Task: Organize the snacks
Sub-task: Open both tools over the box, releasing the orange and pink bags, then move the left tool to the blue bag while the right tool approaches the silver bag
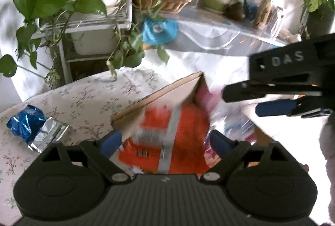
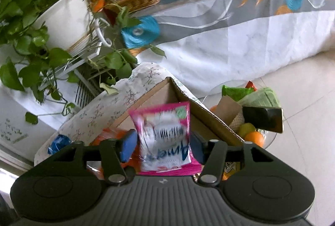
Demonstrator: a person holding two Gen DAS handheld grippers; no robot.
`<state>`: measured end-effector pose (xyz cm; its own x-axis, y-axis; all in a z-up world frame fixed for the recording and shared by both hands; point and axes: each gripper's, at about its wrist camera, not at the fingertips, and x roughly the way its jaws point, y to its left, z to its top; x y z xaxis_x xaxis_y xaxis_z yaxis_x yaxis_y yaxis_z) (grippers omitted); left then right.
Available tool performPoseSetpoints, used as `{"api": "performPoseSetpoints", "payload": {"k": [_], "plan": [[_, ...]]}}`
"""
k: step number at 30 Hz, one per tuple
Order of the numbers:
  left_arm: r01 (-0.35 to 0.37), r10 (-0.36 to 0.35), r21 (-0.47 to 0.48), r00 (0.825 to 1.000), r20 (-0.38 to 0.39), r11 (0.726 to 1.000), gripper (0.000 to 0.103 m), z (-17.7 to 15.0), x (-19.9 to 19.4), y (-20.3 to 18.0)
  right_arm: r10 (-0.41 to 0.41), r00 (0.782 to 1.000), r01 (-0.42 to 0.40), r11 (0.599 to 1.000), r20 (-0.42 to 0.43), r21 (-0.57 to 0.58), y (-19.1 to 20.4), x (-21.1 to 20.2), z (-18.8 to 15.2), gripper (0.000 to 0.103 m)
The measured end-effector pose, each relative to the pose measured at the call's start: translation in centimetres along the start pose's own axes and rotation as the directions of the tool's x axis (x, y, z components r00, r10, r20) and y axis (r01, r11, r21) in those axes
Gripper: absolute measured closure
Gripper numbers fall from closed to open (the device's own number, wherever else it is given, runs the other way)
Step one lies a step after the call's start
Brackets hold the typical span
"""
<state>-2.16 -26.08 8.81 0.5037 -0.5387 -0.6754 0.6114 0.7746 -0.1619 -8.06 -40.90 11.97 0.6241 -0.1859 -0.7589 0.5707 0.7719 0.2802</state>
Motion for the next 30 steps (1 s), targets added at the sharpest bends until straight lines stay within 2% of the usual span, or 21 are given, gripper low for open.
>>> {"api": "performPoseSetpoints", "payload": {"k": [1, 6, 15, 30], "plan": [[-0.003, 0.003, 0.001, 1.0, 0.007, 1.0, 0.006, 0.1, -0.2, -0.1, 0.002, 1.0, -0.002, 1.0, 0.008, 0.003, 0.0, -0.1, 0.0, 0.029], [-0.02, 0.021, -0.01, 0.999, 0.028, 1.0, 0.005, 0.4, -1.0, 0.7, 0.012, 1.0, -0.012, 1.0, 0.024, 0.001, 0.5, -0.2, 0.1, 0.027], [-0.099, 0.101, -0.077, 0.994, 0.028, 0.992, 0.005, 1.0, -2.3, 4.2, 0.038, 0.999, -0.038, 0.999, 0.019, -0.031, 1.9, 0.1, 0.0, 0.025], [-0.222, 0.232, -0.212, 0.972, 0.026, 0.952, 0.005, 1.0, -5.1, 12.0, 0.112, 0.994, -0.111, 0.987, -0.002, -0.113, 5.7, 0.7, -1.0, 0.024]]}}
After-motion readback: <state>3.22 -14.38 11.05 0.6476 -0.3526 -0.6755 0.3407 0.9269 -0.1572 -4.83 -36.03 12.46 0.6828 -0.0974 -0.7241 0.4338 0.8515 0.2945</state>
